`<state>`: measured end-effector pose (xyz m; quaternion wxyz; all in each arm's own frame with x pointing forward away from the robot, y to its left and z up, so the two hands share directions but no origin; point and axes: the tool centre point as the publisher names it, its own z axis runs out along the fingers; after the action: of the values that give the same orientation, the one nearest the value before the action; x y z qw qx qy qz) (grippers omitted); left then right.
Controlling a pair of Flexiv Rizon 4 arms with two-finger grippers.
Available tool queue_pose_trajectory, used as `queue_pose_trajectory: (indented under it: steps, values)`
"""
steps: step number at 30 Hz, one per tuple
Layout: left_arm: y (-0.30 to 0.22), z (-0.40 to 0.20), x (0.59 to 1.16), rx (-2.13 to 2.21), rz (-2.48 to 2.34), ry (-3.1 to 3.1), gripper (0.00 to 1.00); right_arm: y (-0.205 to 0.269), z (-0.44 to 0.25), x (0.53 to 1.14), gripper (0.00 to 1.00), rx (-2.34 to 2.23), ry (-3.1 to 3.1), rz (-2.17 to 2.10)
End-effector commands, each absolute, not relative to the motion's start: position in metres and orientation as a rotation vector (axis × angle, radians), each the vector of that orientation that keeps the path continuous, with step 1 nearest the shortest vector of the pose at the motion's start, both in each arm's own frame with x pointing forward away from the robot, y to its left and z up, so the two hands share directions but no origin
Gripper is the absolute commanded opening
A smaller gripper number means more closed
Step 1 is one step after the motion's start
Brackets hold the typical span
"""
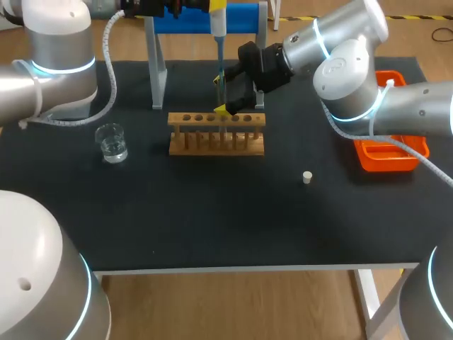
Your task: Invert the test tube, pick up the pipette, mount the tip to pipette, aspirate from beaker and dispense into the tube, eject the tip, return the pipette, and cap with the stopper.
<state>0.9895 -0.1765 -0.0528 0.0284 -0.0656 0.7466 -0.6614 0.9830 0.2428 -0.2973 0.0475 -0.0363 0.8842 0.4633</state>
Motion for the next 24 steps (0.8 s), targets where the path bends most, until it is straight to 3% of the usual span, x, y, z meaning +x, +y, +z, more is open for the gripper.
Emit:
queue_pose_trajectory:
  steps: [1,24]
  values:
    - [-0.177,-0.055,0.990,-0.200,-2.039,2.301,0.00,0.242,-0.296,0.983,1.00,-0.113,2.704,1.408]
    - [-0.177,-0.068,0.993,-0.206,-2.047,2.307,0.00,0.242,-0.296,0.983,1.00,-0.113,2.704,1.408]
